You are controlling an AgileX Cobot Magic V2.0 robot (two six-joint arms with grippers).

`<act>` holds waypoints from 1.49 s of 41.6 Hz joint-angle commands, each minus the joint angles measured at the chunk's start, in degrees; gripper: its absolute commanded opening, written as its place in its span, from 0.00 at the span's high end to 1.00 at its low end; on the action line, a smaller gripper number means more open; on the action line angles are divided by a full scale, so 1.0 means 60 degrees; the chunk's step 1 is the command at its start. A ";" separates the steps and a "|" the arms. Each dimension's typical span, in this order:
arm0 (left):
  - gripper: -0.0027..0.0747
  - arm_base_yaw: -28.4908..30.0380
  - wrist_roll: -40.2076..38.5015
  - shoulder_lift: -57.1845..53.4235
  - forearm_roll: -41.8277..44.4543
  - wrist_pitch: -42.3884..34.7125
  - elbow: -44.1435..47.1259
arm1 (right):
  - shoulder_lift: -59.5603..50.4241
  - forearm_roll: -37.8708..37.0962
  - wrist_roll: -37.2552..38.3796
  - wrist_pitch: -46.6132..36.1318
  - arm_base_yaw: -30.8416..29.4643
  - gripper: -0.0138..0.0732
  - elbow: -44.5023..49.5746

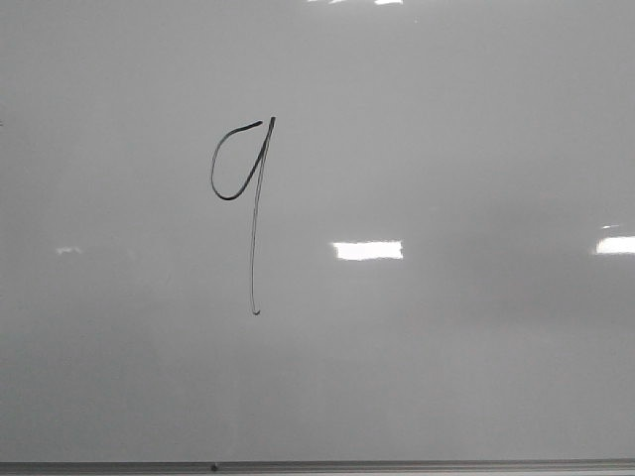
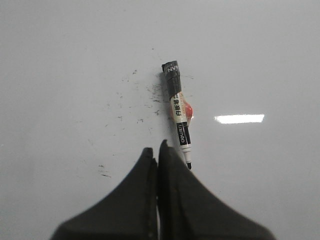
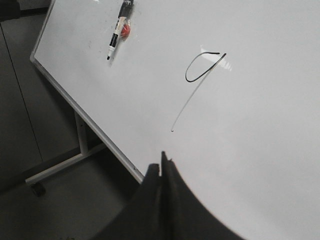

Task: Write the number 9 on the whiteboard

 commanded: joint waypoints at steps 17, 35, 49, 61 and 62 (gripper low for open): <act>0.99 -0.0004 -0.0106 -0.0177 -0.0042 -0.0870 0.0016 | 0.0067 -0.1046 0.1067 -0.1772 -0.0029 0.92 -0.0255; 0.99 -0.0004 -0.0106 -0.0160 -0.0042 -0.0870 0.0016 | 0.0030 -0.7869 0.9613 -0.3162 -0.1664 0.92 -0.0255; 0.99 -0.0004 -0.0106 -0.0160 -0.0042 -0.0870 0.0016 | -0.1266 -0.9108 0.9789 -0.4923 -0.2371 0.92 0.1656; 0.99 -0.0004 -0.0106 -0.0160 -0.0042 -0.0870 0.0016 | -0.2672 -0.8564 0.9828 -0.5218 -0.3059 0.92 0.3454; 0.99 -0.0004 -0.0106 -0.0160 -0.0042 -0.0870 0.0016 | -0.2740 -0.8564 0.9828 -0.4946 -0.3102 0.92 0.3441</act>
